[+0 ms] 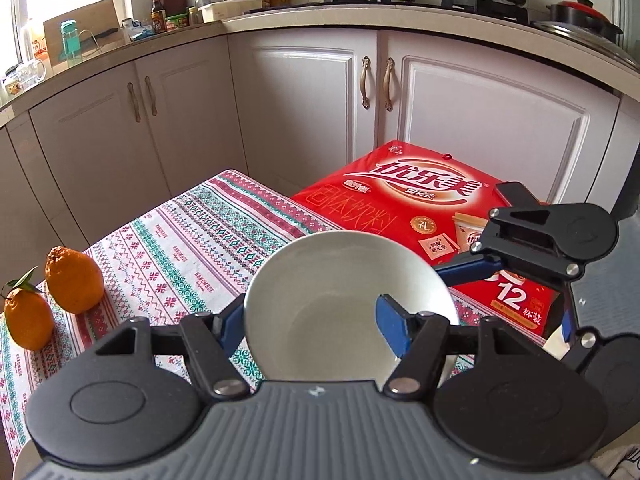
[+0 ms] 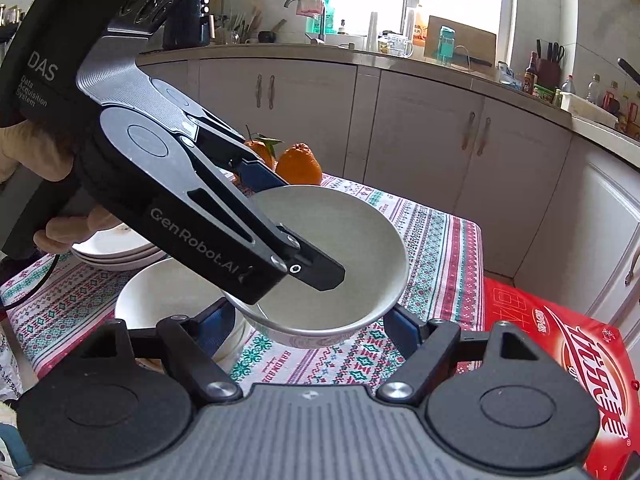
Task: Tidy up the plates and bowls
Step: 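Lift and carry the bowl with the left tool while the right tool carries too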
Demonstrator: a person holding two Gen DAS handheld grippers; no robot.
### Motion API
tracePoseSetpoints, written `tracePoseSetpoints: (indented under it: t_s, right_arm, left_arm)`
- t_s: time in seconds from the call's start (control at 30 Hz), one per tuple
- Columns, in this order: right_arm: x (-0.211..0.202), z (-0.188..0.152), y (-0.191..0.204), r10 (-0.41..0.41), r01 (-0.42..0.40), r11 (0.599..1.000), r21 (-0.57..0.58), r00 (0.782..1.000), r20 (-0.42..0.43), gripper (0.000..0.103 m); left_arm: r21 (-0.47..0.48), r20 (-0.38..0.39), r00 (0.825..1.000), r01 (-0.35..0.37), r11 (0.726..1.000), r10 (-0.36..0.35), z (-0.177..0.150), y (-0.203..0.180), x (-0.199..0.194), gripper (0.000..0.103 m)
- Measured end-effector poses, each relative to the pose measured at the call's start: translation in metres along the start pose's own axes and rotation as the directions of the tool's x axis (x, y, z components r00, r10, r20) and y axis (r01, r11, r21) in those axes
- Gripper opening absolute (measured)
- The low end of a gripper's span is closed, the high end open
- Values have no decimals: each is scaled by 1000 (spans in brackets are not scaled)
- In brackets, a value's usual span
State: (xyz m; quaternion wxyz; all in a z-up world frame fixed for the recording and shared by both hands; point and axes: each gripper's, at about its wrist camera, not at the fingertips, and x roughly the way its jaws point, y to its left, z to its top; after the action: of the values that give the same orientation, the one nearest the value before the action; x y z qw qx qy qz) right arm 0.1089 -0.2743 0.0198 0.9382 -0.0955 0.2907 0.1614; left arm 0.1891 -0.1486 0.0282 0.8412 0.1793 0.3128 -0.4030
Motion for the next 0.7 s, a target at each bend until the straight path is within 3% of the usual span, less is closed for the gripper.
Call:
tracePoseSetpoints:
  t_s: [0.43,0.7]
  right_arm:
    - [-8,7,42,74,-73,996,-47,997,17,85]
    - [-1,6,60,115,-115,991,-64,993,-6,85]
  left_arm:
    - [-68,22,998,-61,996,62,-31,10,-43,66]
    - [-113,2,997,-75,991,76,-51,20,-47,67]
